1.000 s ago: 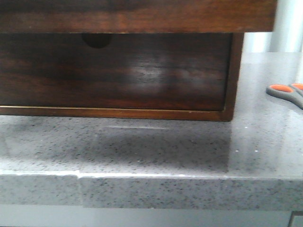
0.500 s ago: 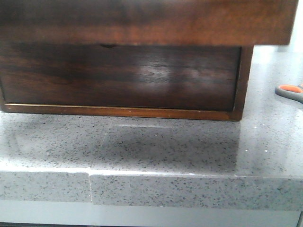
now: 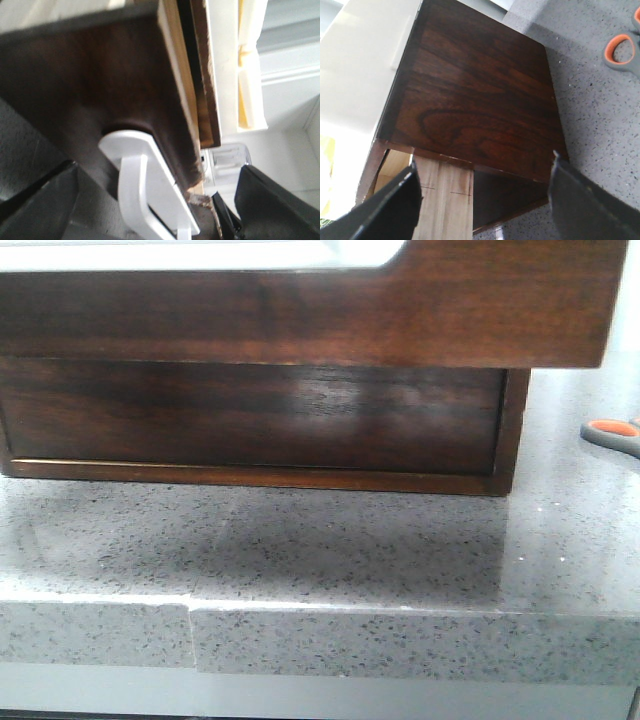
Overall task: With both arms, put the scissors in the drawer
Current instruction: 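Pull the drawer open toward the robot with the left gripper, then lower the right gripper onto the grey-and-orange scissors and grasp them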
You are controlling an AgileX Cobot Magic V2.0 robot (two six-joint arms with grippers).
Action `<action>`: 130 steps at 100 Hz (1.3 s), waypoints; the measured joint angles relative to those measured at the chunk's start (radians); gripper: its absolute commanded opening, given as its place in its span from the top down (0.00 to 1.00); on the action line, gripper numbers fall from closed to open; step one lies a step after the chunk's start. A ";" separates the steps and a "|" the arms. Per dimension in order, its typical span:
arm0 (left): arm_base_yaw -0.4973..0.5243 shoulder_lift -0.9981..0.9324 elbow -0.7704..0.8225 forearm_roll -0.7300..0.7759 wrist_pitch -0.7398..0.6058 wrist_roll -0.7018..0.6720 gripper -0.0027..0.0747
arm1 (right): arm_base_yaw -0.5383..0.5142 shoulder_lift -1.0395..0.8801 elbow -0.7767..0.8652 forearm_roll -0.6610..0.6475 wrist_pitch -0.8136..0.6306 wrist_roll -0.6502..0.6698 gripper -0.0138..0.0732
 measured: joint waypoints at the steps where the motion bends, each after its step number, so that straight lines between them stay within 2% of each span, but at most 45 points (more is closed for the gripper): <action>1: 0.000 -0.002 -0.002 0.000 -0.002 0.000 0.23 | 0.000 0.000 0.000 0.000 0.000 0.000 0.29; 10: 0.000 -0.018 -0.004 0.015 -0.019 0.000 0.36 | 0.000 0.000 0.000 0.000 0.000 0.000 0.29; 29: 0.000 -0.060 -0.007 0.041 -0.019 0.028 0.91 | 0.000 0.000 -0.009 -0.002 -0.004 -0.042 0.31; 33: 0.000 -0.071 -0.010 0.043 -0.019 0.068 0.99 | 0.000 0.004 -0.022 -0.015 -0.004 -0.055 0.31; 48: 0.000 -0.117 -0.057 0.084 -0.007 0.247 0.99 | 0.000 0.080 -0.114 -0.107 0.015 -0.071 0.31; 68: 0.000 -0.132 -0.182 0.234 0.082 0.405 0.99 | 0.000 0.309 -0.330 -0.320 0.194 -0.074 0.31; 81: 0.000 -0.132 -0.260 0.400 0.163 0.429 0.99 | 0.000 0.472 -0.511 -0.505 0.377 -0.040 0.31; 90: 0.000 -0.132 -0.306 0.531 0.224 0.434 0.99 | 0.000 0.591 -0.630 -0.684 0.502 0.027 0.31; 103: 0.000 -0.132 -0.347 0.701 0.321 0.435 0.99 | 0.000 0.738 -0.734 -0.899 0.638 0.111 0.31; 113: 0.000 -0.133 -0.356 0.787 0.365 0.436 0.99 | 0.000 0.814 -0.753 -0.953 0.679 0.130 0.31; 130: 0.000 -0.137 -0.358 0.816 0.380 0.437 0.99 | 0.000 0.923 -0.753 -0.976 0.698 0.145 0.31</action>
